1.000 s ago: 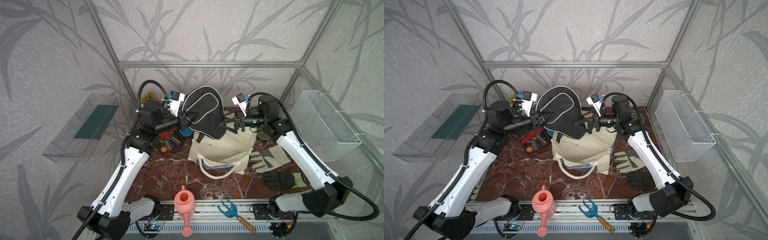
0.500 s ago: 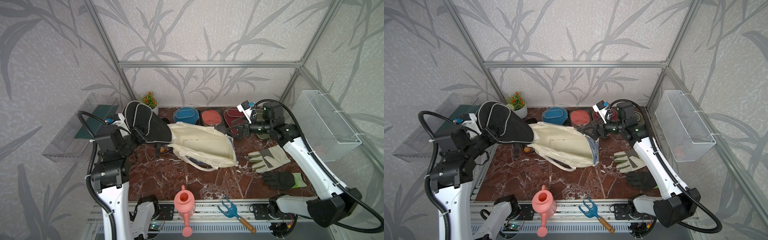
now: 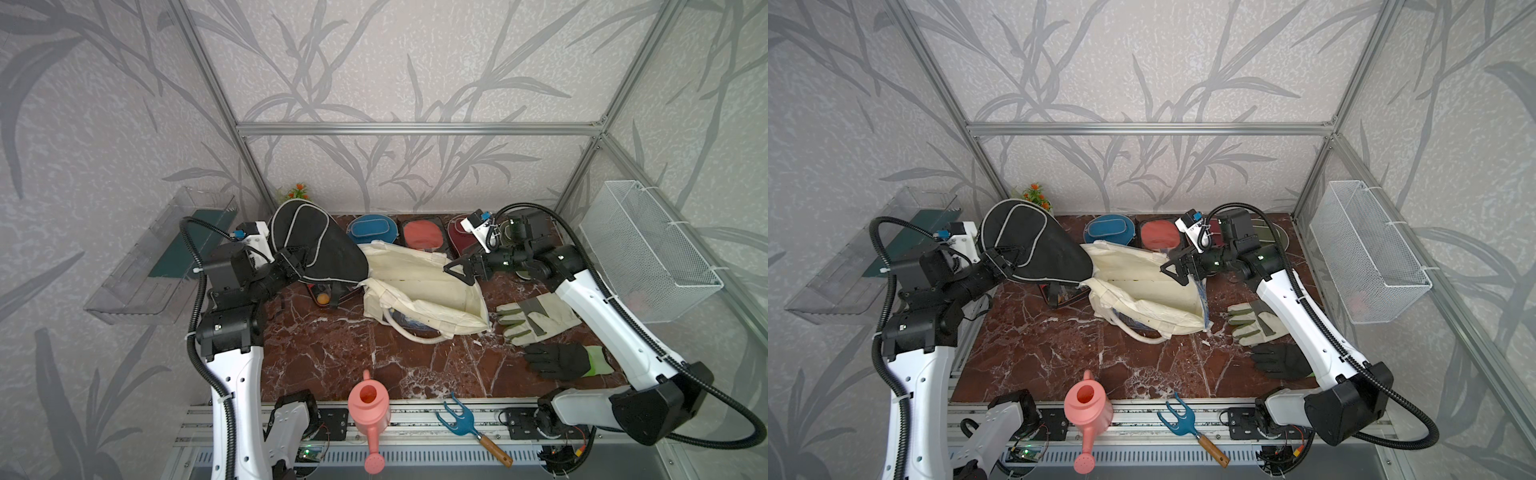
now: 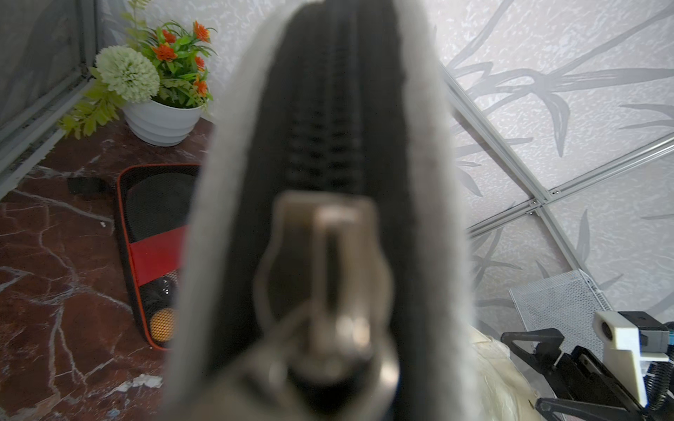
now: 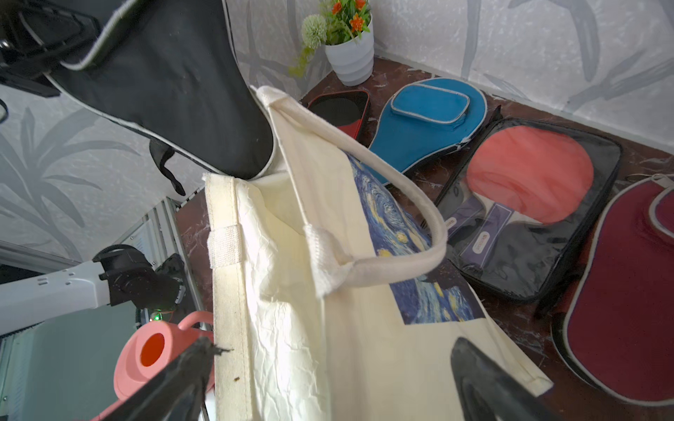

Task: Remove the ping pong set from the canvas bag
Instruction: Place the ping pong set at the center of the board.

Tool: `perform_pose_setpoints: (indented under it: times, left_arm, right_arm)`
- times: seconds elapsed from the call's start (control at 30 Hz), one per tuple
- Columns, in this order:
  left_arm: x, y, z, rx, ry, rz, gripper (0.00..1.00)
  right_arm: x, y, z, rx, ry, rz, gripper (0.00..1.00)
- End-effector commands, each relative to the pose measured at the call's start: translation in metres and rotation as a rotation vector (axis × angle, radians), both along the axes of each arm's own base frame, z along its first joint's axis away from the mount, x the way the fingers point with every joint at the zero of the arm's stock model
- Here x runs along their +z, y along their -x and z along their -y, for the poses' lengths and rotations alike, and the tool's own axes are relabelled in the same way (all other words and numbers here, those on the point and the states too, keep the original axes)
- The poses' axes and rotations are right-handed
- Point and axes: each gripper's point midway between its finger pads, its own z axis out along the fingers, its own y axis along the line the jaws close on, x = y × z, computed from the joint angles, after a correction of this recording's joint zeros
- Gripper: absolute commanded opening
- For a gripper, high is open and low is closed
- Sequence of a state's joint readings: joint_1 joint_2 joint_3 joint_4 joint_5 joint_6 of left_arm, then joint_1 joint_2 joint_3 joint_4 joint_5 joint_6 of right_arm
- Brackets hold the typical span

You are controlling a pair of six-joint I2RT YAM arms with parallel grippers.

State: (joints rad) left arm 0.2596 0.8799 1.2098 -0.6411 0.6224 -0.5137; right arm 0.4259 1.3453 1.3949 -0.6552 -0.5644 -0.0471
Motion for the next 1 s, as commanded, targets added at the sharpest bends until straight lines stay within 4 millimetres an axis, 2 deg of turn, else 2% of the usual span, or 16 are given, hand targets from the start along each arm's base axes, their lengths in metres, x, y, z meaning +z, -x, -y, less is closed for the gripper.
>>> perform_pose_setpoints:
  times: [0.0,0.07,0.1,0.13,0.2,0.27,0.37,0.43,0.57,0.73,0.9,0.97]
  left_arm:
    - [0.038,0.004,0.018,-0.099,0.016,0.133,0.00]
    - [0.045,0.007,0.019,-0.104,0.011,0.146,0.00]
    - [0.051,0.009,0.020,-0.106,0.006,0.155,0.00]
    - [0.055,0.012,0.020,-0.101,0.000,0.158,0.00]
    - [0.068,0.018,0.019,-0.086,-0.020,0.169,0.00]
    - [0.080,0.023,0.016,-0.057,-0.038,0.175,0.00]
    - [0.090,0.025,0.013,-0.029,-0.043,0.188,0.00]
    - [0.085,0.024,0.010,-0.014,-0.044,0.170,0.00]
    - [0.059,0.022,0.001,0.040,-0.038,0.100,0.00]
    - [0.016,0.026,-0.004,0.093,0.010,-0.011,0.00]
    - [-0.030,0.043,-0.014,0.205,-0.002,-0.156,0.00]
    - [-0.038,0.054,-0.022,0.257,-0.042,-0.179,0.00]
  right_arm:
    - [-0.028,-0.006,0.021,-0.112,0.185,-0.018,1.00]
    - [-0.044,-0.010,0.030,-0.153,0.247,-0.047,0.88]
    - [-0.051,-0.011,0.035,-0.172,0.281,-0.057,0.76]
    - [-0.056,-0.012,0.040,-0.185,0.312,-0.064,0.60]
    - [-0.062,-0.015,0.049,-0.214,0.371,-0.068,0.22]
    - [-0.063,-0.017,0.061,-0.243,0.423,-0.063,0.01]
    - [-0.060,-0.022,0.079,-0.287,0.456,-0.077,0.00]
    - [-0.057,-0.026,0.092,-0.316,0.462,-0.084,0.00]
    - [-0.053,-0.030,0.107,-0.351,0.461,-0.086,0.00]
    - [-0.054,-0.034,0.118,-0.375,0.486,-0.096,0.00]
    - [-0.058,-0.036,0.123,-0.383,0.486,-0.111,0.00]
    - [-0.060,-0.036,0.123,-0.382,0.485,-0.114,0.00]
